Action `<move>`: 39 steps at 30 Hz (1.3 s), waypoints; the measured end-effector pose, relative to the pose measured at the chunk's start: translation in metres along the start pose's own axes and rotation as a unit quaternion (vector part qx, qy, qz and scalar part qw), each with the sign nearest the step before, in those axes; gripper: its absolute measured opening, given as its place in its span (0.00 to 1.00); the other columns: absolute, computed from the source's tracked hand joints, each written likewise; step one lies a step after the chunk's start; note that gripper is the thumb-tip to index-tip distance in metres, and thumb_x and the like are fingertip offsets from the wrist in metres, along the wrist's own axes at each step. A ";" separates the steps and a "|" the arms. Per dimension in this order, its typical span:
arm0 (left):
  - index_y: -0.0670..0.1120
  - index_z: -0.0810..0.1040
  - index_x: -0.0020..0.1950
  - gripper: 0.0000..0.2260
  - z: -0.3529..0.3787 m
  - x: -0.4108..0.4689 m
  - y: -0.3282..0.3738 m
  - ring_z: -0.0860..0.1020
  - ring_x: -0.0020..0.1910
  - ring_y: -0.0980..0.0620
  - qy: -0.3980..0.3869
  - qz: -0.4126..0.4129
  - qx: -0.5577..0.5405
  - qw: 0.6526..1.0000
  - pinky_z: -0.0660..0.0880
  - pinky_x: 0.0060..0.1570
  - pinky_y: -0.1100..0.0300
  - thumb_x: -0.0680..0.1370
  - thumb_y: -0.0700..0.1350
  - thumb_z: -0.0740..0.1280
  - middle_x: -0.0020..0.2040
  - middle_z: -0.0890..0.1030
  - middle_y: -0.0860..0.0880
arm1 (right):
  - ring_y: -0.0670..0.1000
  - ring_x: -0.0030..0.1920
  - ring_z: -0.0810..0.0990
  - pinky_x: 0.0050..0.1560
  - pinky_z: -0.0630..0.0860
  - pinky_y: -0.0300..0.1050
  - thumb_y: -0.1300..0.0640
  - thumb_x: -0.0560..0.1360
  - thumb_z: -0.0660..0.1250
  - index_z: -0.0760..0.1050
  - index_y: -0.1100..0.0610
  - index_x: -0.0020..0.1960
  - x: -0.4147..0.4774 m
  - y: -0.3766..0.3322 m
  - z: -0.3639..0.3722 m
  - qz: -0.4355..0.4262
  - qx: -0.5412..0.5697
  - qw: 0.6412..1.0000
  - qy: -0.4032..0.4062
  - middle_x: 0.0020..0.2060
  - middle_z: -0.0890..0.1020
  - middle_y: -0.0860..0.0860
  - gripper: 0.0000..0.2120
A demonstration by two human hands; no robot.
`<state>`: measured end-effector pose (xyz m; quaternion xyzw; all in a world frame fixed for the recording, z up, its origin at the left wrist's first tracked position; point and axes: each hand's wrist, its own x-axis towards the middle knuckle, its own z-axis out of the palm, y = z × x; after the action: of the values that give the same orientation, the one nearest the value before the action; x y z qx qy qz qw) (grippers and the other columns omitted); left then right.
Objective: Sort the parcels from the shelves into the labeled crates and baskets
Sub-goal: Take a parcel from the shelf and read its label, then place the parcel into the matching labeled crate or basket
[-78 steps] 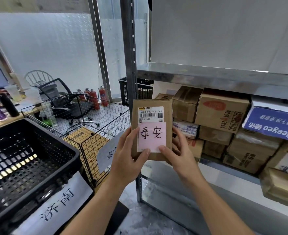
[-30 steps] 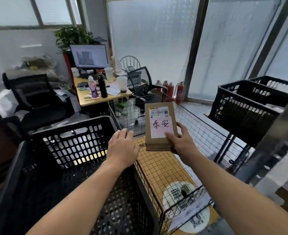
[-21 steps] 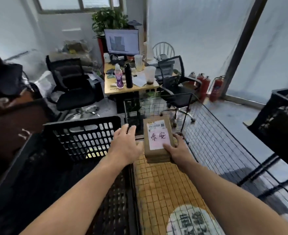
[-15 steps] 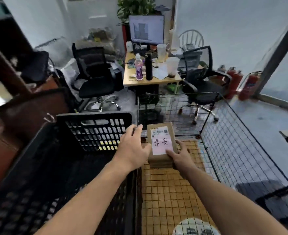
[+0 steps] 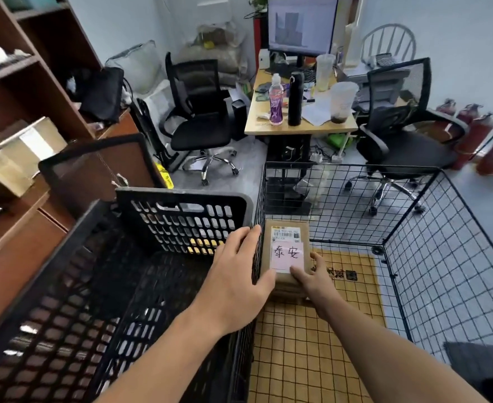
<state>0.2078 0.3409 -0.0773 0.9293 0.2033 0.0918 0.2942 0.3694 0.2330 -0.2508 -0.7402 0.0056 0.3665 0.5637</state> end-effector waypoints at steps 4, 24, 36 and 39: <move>0.53 0.52 0.81 0.32 0.002 0.000 -0.002 0.50 0.76 0.61 0.002 0.000 -0.007 1.000 0.49 0.71 0.67 0.80 0.53 0.63 0.77 0.54 0.60 | 0.51 0.46 0.80 0.33 0.77 0.42 0.54 0.81 0.68 0.52 0.45 0.80 -0.001 0.002 -0.001 -0.017 -0.047 0.999 -0.006 0.70 0.73 0.59 0.35; 0.51 0.63 0.77 0.26 -0.021 -0.005 0.005 0.60 0.75 0.51 0.036 0.153 0.076 0.985 0.59 0.73 0.52 0.80 0.57 0.59 0.74 0.67 0.52 | 0.56 0.76 0.64 0.73 0.66 0.56 0.36 0.82 0.55 0.63 0.49 0.77 -0.163 -0.074 -0.038 -0.212 -0.591 0.744 0.227 0.75 0.69 0.53 0.29; 0.50 0.62 0.77 0.25 -0.032 -0.080 0.057 0.62 0.73 0.44 -0.108 0.401 0.122 0.902 0.63 0.71 0.47 0.82 0.58 0.56 0.75 0.67 0.48 | 0.59 0.74 0.66 0.71 0.65 0.58 0.36 0.82 0.52 0.61 0.49 0.77 -0.394 0.001 -0.008 -0.029 -0.557 0.691 0.460 0.73 0.69 0.56 0.28; 0.50 0.62 0.78 0.26 -0.021 -0.114 0.087 0.63 0.74 0.43 -0.134 0.454 0.096 0.876 0.63 0.70 0.47 0.82 0.58 0.57 0.75 0.67 0.48 | 0.60 0.74 0.66 0.71 0.64 0.58 0.38 0.82 0.54 0.63 0.50 0.76 -0.448 0.028 -0.007 0.002 -0.523 0.692 0.498 0.73 0.70 0.56 0.27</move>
<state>0.1275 0.2381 -0.0150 0.9466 -0.2746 0.0702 0.1538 0.0337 0.0356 -0.0281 -0.9893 0.0944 -0.1116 -0.0002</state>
